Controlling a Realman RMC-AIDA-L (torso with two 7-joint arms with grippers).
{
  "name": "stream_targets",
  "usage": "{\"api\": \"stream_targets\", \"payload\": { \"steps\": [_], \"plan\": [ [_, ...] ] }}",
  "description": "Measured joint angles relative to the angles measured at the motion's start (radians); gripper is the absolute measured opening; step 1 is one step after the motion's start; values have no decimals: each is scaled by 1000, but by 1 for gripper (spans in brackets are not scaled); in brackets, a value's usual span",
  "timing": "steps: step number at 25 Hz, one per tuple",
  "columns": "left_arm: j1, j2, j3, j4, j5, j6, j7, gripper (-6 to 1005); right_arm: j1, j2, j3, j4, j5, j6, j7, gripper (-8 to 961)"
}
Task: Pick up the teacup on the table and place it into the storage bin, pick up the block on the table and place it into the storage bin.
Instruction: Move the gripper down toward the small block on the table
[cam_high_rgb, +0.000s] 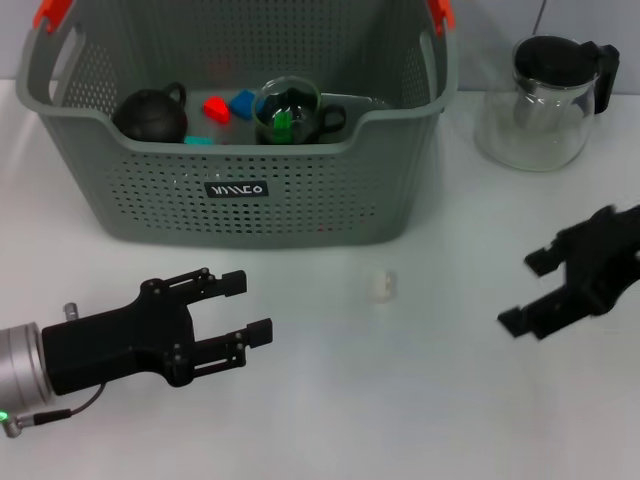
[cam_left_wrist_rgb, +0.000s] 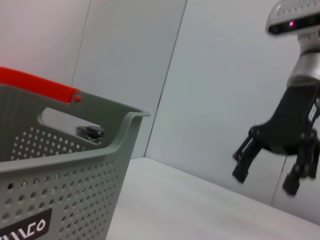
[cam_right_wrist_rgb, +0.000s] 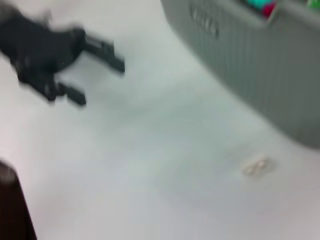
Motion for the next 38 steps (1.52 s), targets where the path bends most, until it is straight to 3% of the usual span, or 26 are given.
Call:
{"api": "stream_targets", "payload": {
  "steps": [3,8,13,20,31,38],
  "plan": [
    [2,-1,0,0,0,0,2,723,4,17,-117,39,-34,74,-22,894],
    [15,-3,-1,0,0,-2,5,723,33,15,-324,151,-46,256,-37,895],
    [24,-6,-7,0,0,-2,9,723,85,19,-432,253,-81,412,-21,893],
    [23,-8,-8,0,0,-2,10,723,189,19,-493,446,-96,551,0,890],
    [23,-8,-8,0,0,-2,11,723,301,23,-498,678,-24,708,14,889],
    [23,-8,-9,0,0,-11,11,723,302,26,-542,715,2,798,4,889]
  ]
}}
